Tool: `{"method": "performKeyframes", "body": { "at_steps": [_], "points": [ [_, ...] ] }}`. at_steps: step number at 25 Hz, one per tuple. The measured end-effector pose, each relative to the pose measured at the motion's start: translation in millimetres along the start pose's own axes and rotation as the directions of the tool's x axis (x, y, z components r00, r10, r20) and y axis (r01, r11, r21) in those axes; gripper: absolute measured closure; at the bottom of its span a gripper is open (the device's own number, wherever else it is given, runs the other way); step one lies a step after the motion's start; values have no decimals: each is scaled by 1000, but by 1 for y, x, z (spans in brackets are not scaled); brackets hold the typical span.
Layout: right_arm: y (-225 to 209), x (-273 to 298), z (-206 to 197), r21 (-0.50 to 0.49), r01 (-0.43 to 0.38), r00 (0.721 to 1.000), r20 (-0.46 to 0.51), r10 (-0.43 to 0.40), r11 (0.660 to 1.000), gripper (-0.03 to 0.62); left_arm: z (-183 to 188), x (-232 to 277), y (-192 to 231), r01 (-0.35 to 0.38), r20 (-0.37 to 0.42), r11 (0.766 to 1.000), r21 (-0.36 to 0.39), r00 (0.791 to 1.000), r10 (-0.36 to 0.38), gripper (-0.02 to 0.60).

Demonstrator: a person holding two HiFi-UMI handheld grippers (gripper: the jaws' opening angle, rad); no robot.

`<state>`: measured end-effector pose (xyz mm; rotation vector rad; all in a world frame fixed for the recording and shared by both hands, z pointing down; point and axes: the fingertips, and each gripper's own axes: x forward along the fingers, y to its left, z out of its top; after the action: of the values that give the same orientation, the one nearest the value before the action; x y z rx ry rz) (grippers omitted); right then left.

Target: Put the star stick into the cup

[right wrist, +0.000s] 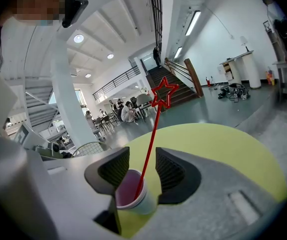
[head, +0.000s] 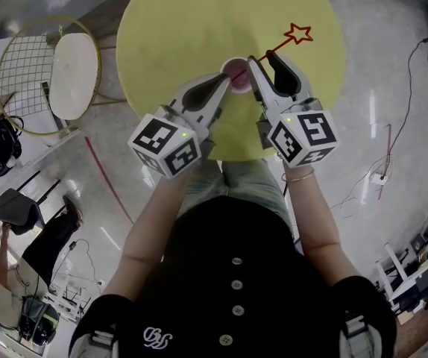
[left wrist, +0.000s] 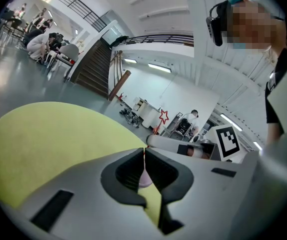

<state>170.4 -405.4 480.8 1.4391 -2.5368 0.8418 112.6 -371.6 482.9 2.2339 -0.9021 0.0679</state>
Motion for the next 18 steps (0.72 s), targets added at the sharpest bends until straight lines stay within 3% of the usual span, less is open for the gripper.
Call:
{"method": "performKeyframes", "body": {
  "at_steps": [7,18],
  "points": [
    [0,-12,6,-24,69,998,10,-69,997,414,5,-5,-10,36,15,999,18,999,-37,566],
    [40,-47,14,-26,112,991,72,-110,993,404,9,-45,-39,108,15,989,98,994,-110,566]
  ]
}}
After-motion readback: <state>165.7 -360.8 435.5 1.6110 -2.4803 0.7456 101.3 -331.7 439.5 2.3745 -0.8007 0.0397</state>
